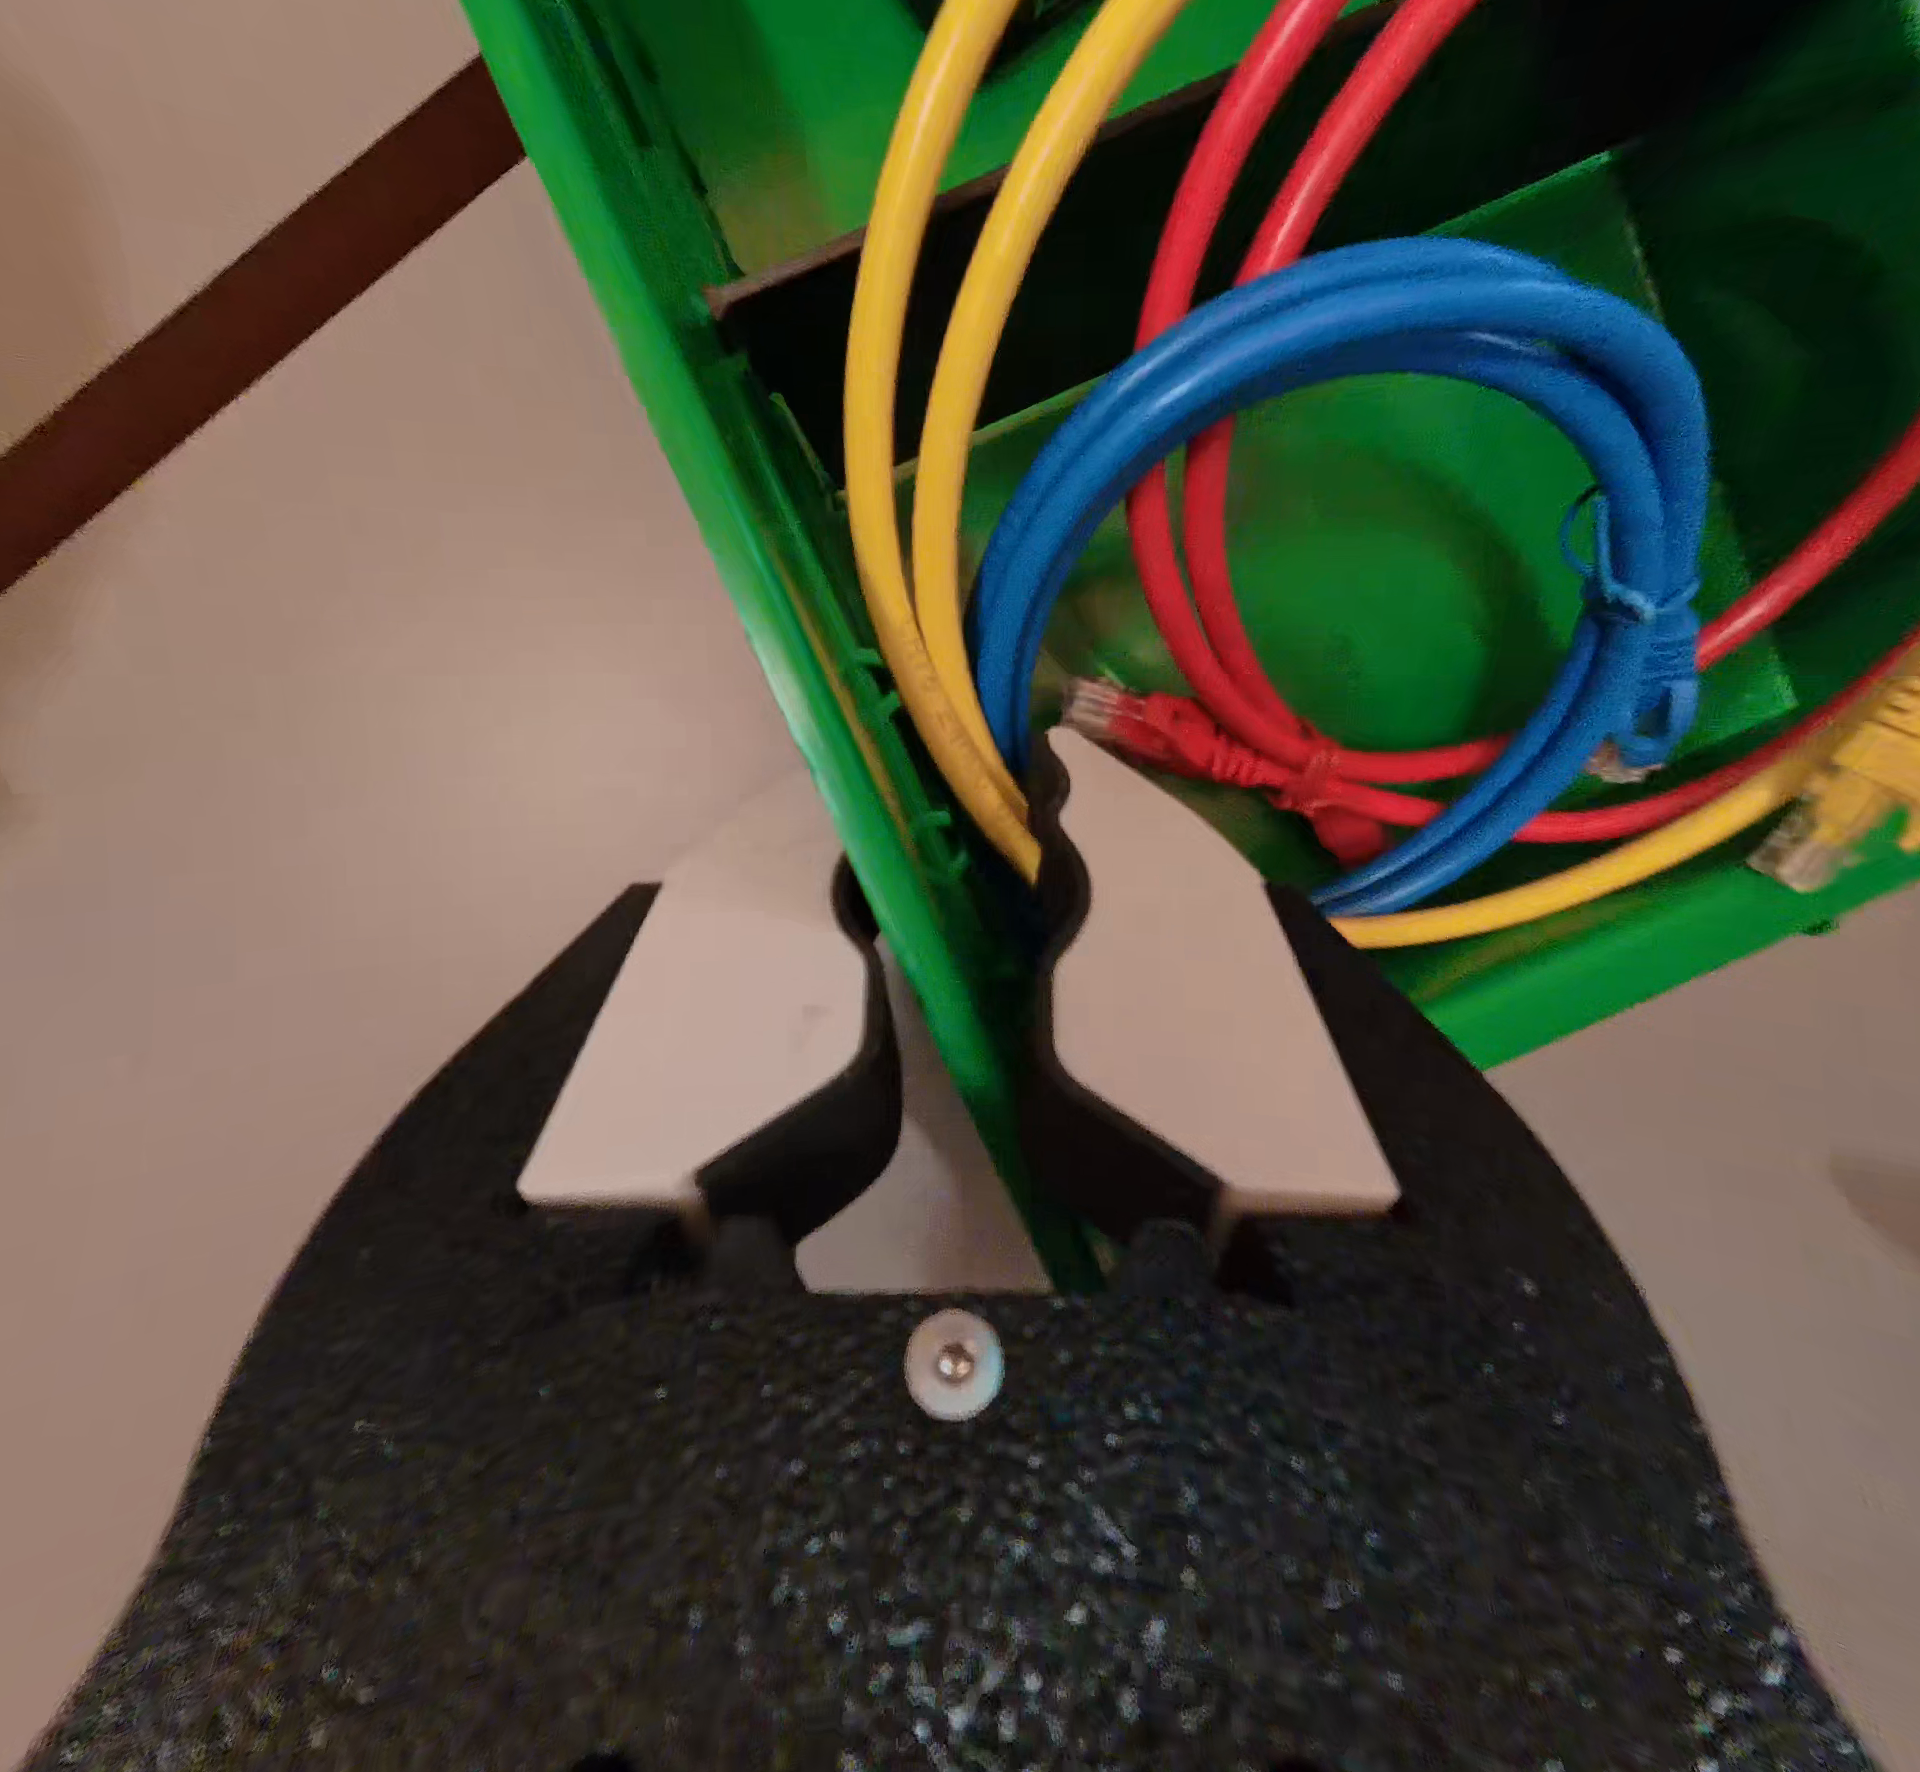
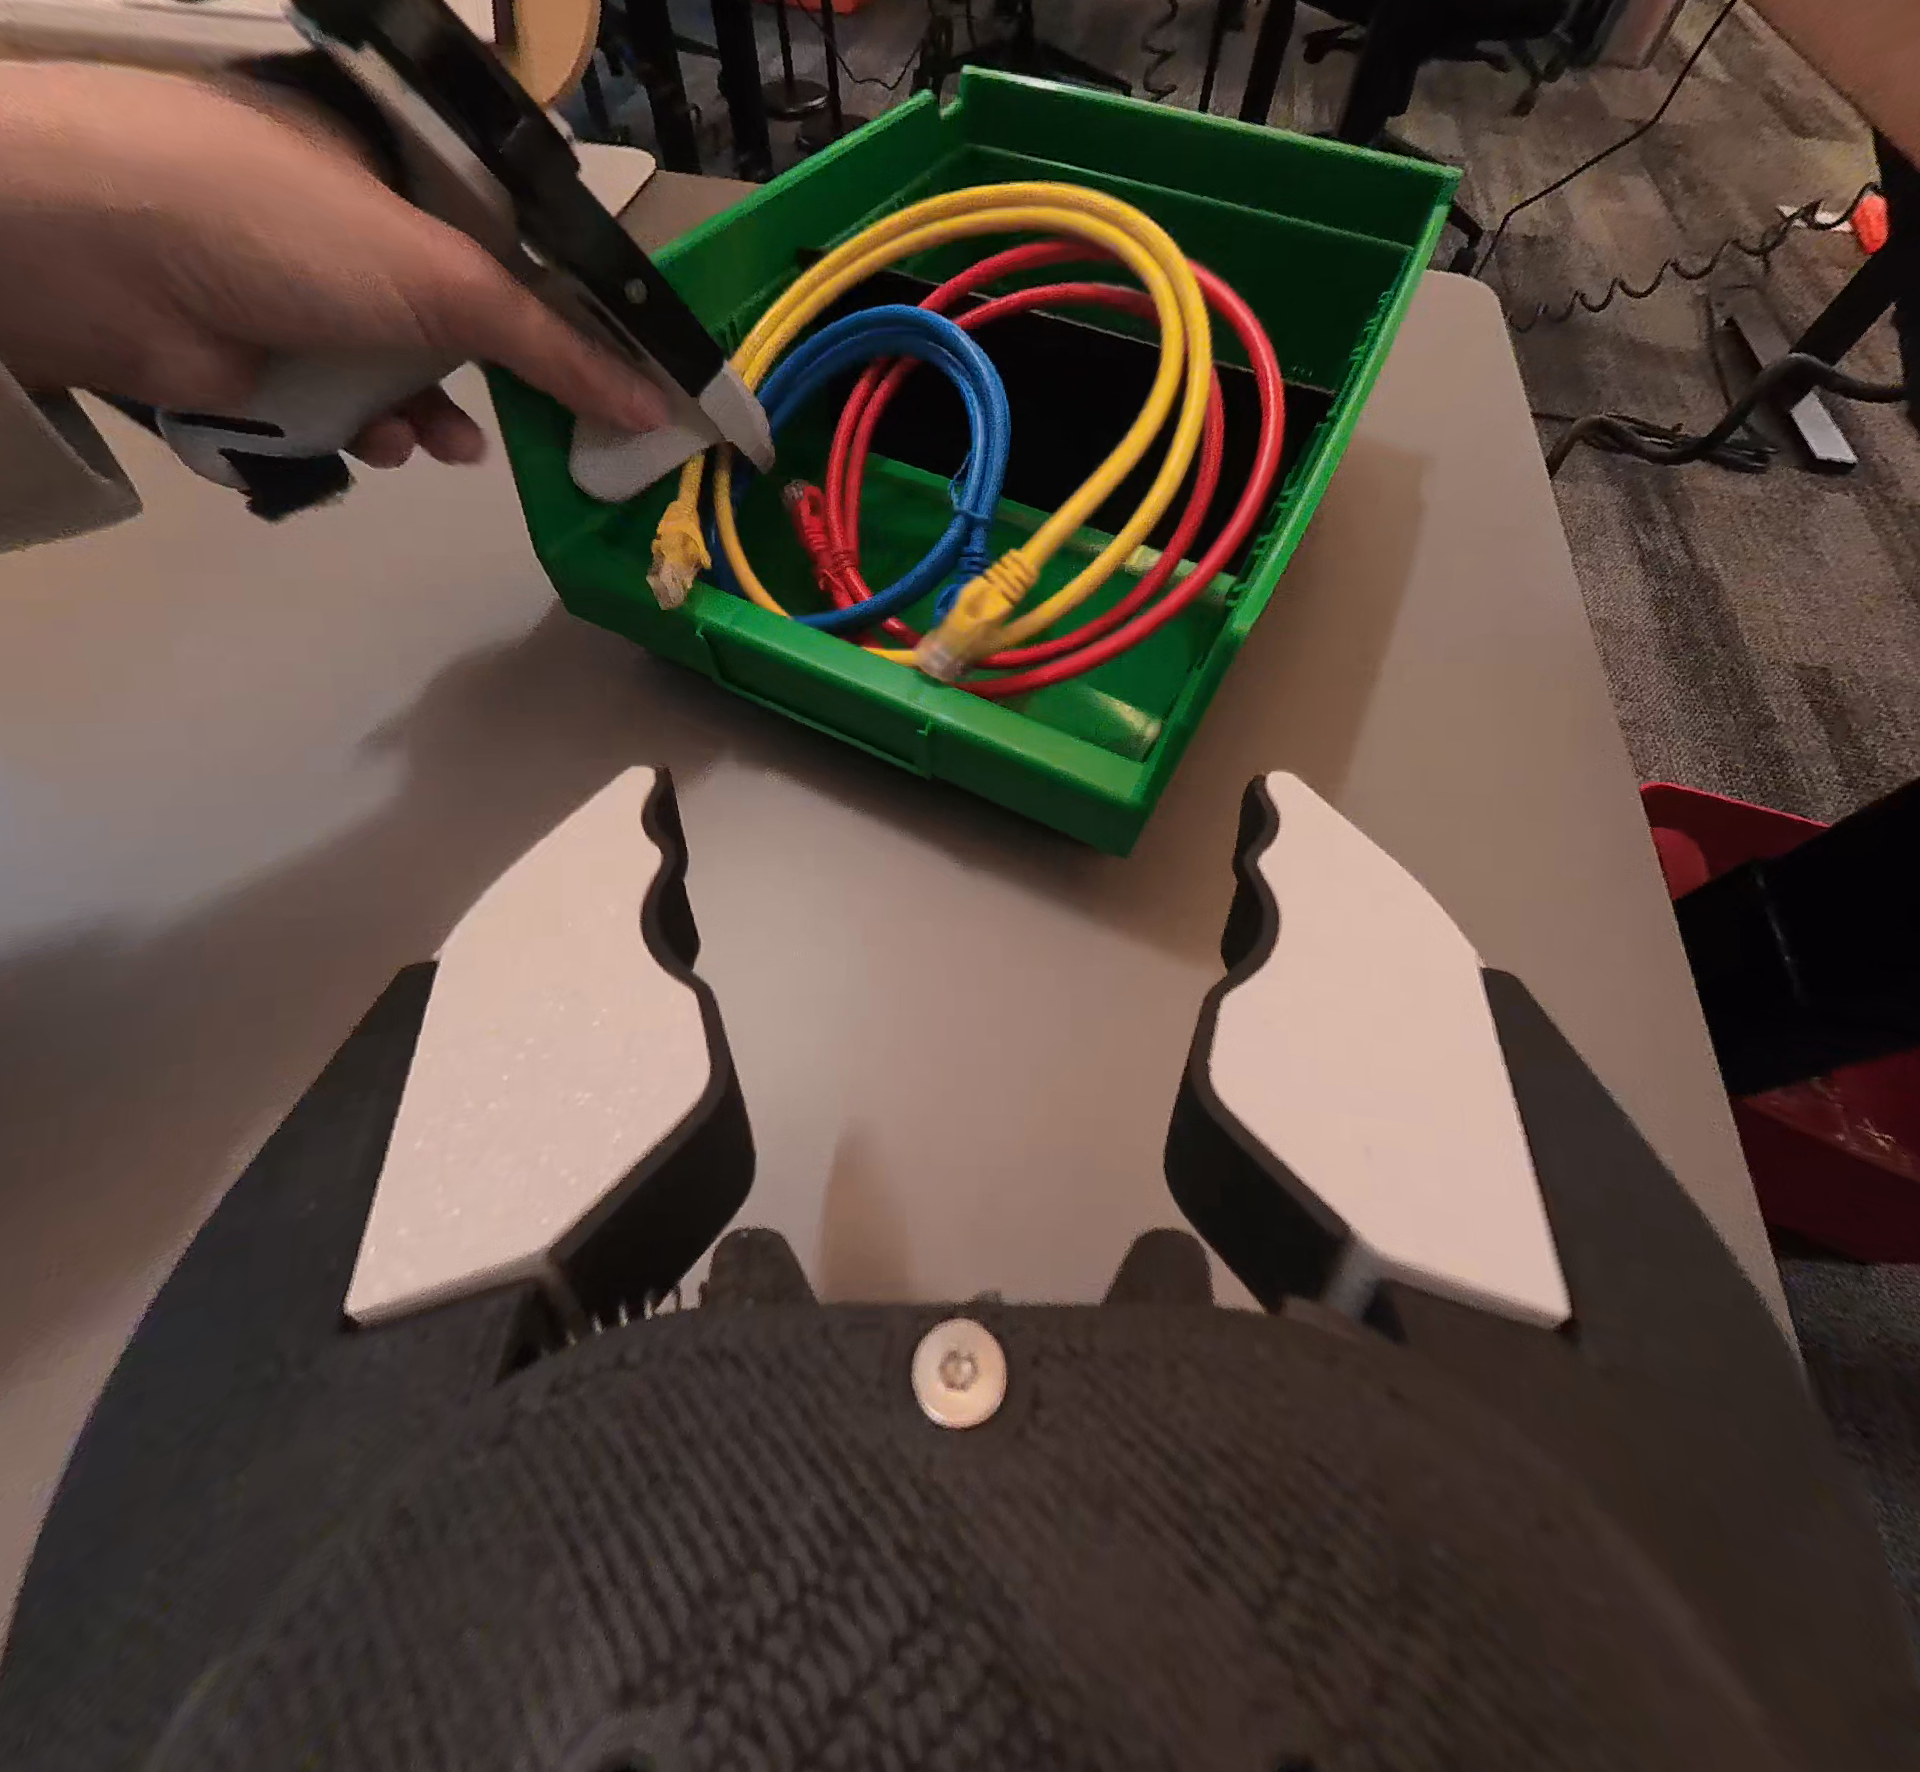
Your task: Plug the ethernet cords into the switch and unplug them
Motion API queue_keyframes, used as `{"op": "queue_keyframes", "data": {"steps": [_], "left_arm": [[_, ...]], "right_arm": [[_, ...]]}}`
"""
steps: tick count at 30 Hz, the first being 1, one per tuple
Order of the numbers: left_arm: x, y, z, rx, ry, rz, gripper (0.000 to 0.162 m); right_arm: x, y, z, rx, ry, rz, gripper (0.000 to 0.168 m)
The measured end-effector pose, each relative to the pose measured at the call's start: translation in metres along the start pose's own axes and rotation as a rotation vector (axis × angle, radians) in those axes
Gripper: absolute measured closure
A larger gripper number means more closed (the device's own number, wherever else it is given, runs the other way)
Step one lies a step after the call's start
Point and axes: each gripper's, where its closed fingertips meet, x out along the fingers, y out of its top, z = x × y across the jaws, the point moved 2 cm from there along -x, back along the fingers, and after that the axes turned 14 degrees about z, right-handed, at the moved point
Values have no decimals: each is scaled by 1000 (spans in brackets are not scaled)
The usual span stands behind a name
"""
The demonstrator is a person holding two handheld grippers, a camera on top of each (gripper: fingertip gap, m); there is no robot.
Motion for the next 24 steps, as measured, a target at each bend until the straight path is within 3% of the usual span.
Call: {"op": "queue_keyframes", "data": {"steps": [1,8,15,20,24], "left_arm": [[-1,-1,-2,19,12,5,140],[-46,-48,-31,133,-113,-12,142],[-149,-157,-76,218,-232,-20,143],[-242,-255,-120,116,-226,-7,146],[-311,-327,-153,34,-176,-2,146]], "right_arm": [[0,-1,0,-10,-2,-9,67],[-4,7,-6,-37,10,-9,73],[2,28,-46,-51,114,32,76],[21,26,-115,-111,276,-5,77],[36,24,-212,-117,507,-16,75]]}}
